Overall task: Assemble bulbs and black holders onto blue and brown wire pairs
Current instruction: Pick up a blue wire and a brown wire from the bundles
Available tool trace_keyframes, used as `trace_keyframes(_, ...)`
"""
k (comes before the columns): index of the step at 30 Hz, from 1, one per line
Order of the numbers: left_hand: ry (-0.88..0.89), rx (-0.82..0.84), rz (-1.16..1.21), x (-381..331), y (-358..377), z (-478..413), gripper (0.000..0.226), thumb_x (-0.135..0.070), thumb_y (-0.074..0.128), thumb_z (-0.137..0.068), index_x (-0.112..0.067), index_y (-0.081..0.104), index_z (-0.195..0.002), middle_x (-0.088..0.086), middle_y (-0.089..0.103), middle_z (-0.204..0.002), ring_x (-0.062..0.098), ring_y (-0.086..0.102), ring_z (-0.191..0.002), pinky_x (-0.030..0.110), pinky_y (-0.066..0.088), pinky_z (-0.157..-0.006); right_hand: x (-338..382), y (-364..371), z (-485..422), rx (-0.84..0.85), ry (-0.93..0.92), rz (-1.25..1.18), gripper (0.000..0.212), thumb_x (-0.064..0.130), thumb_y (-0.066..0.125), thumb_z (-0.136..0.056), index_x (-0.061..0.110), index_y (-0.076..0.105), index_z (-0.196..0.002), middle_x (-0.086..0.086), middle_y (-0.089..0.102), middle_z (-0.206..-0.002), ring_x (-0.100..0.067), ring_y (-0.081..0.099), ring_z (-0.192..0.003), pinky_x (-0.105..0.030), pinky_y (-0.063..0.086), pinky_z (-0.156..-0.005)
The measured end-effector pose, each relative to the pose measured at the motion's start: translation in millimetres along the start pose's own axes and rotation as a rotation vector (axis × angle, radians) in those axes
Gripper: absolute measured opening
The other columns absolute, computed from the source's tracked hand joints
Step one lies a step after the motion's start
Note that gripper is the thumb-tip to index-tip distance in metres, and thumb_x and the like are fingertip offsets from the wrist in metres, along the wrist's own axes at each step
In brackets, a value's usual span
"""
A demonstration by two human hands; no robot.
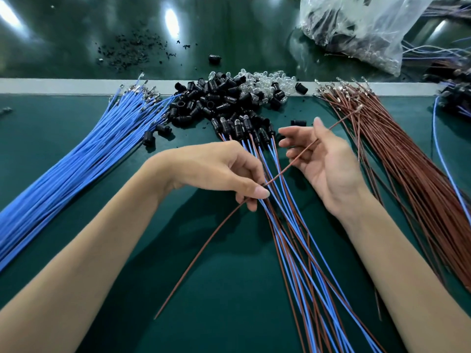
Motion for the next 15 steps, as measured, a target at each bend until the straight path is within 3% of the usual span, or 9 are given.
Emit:
trace_keyframes(5, 0.043, -0.102, 0.098, -2.3, -1.6, -5.9, 0.016, -0.015, 0.066, -0.087, 0.000, 0.066, -0.087, 0.008, 0.073, -0.077, 0.009, 0.060, -0.065, 0.013, 0.046, -0.065, -4.1, 10.6, 3.9, 0.010, -0.112, 0.326, 0.050, 0.033, 0.032, -0.105, 0.021, 0.075, -0.084, 0.001, 0.073, -0.077, -0.004, 0.061, -0.066, -0.015, 0.044, -0.058)
trace_keyframes(9, 0.049, -0.122, 0.112, -1.1, -3.0, -6.5, 0.017, -0.016, 0.065, -0.087, 0.001, 0.065, -0.089, 0.009, 0.073, -0.078, 0.012, 0.059, -0.065, 0.013, 0.045, -0.065, -2.6, 8.0, 2.3, -0.004, -0.154, 0.279, 0.050, 0.040, 0.033, -0.101, 0.022, 0.077, -0.084, 0.002, 0.069, -0.072, -0.006, 0.056, -0.061, -0.015, 0.043, -0.054)
trace_keyframes(13, 0.050, -0.145, 0.129, 0.2, -6.8, -5.6, 0.019, -0.017, 0.063, -0.089, 0.002, 0.064, -0.091, 0.007, 0.073, -0.078, 0.009, 0.057, -0.062, 0.012, 0.041, -0.060, -2.5, 3.6, 1.0, -0.021, -0.154, 0.178, 0.052, 0.049, 0.036, -0.095, 0.019, 0.077, -0.083, 0.007, 0.032, -0.050, -0.006, 0.027, -0.044, -0.018, 0.029, -0.042)
trace_keyframes(15, 0.055, -0.138, 0.139, 0.1, -5.0, -6.6, 0.018, -0.014, 0.063, -0.088, 0.003, 0.065, -0.092, 0.009, 0.073, -0.078, 0.008, 0.058, -0.063, 0.012, 0.044, -0.062, -5.2, 9.4, 1.5, 0.051, -0.154, 0.135, 0.048, 0.045, 0.039, -0.096, 0.016, 0.076, -0.084, 0.006, 0.027, -0.047, -0.005, 0.025, -0.041, -0.017, 0.028, -0.038)
Point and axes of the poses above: each hand's wrist, its own z-axis away from the middle knuckle, its own y-axis out of the palm, x = y × z, the point moved 7 cm from there along -z, towards the middle knuckle
